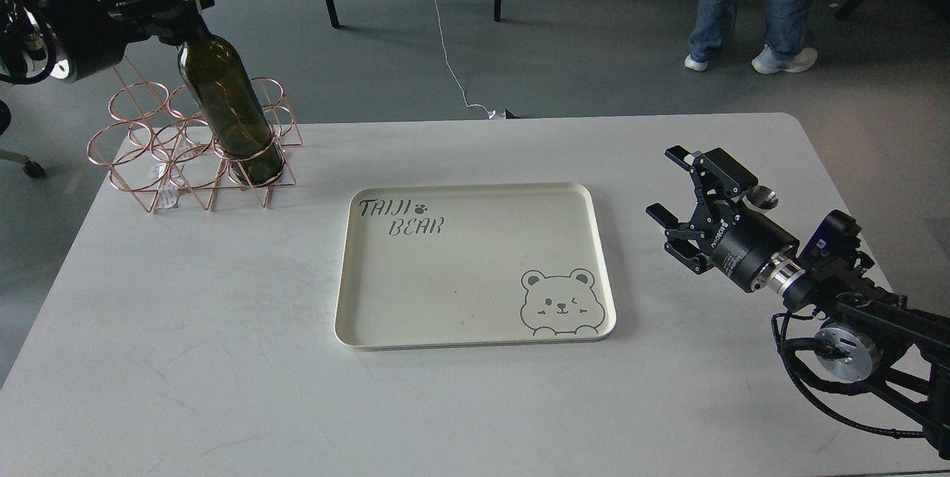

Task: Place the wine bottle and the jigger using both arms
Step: 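Lower the wine bottle into the copper rack with the left gripper, then release the bottle and withdraw the left gripper upward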

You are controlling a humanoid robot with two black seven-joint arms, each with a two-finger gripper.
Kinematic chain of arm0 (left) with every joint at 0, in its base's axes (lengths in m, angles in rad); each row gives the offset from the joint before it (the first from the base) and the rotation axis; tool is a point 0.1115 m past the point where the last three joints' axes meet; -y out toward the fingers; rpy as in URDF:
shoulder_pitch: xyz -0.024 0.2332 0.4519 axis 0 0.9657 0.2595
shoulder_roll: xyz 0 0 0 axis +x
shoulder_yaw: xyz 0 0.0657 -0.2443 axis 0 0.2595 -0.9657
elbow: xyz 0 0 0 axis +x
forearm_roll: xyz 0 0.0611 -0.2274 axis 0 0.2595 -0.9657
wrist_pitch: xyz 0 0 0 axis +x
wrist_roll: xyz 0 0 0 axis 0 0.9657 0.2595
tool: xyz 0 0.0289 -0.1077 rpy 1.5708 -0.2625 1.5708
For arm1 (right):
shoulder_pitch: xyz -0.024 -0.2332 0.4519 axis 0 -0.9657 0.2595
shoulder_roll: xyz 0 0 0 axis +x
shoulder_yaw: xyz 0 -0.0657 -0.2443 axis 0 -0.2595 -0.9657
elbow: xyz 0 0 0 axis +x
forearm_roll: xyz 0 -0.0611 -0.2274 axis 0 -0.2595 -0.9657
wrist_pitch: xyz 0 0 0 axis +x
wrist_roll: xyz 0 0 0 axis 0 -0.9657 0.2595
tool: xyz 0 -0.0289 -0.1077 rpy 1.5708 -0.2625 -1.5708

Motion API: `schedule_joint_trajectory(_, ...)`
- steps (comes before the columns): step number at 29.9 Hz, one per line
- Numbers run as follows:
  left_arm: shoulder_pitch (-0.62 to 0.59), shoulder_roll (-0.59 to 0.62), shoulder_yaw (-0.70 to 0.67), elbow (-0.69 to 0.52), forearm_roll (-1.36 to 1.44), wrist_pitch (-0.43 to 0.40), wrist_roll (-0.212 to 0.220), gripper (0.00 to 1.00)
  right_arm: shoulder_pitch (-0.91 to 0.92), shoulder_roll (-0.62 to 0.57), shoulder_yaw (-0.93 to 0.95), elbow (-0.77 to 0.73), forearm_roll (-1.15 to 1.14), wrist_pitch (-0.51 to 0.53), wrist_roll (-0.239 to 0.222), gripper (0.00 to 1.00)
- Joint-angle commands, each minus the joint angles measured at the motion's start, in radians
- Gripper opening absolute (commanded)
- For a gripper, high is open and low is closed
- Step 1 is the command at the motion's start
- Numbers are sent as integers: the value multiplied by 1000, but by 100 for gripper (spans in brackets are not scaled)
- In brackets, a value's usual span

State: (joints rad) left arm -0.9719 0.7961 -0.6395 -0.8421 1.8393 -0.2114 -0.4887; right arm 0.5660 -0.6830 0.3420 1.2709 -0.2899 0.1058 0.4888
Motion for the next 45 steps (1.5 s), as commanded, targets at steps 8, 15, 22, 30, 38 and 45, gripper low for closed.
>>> schedule_joint_trajectory(8, 38, -23, -3, 1, 0, 4, 0, 20, 0, 0, 0, -1, 0, 0, 0, 99)
schedule_joint_trajectory(15, 39, -26, -2, 12, 0, 30, 0, 32, -2, 0, 0, -1, 0, 0, 0, 99)
schedule_joint_trajectory(22, 39, -26, -3, 12, -2, 29, 0, 75, -2, 2, 0, -1, -2, 0, 0, 99)
schedule_joint_trajectory(30, 27, -18, -12, -2, -63, 35, 0, 97, -2, 0, 0, -1, -2, 0, 0, 99)
schedule_joint_trajectory(38, -171, 26, -22, -77, -119, 24, 0, 98, -2, 2, 5, 1, -2, 2, 0, 99)
schedule_joint_trajectory(45, -191, 23, -11, -337, -721, 23, 0, 98, 0, 63, 38, -7, 0, 0, 0, 99)
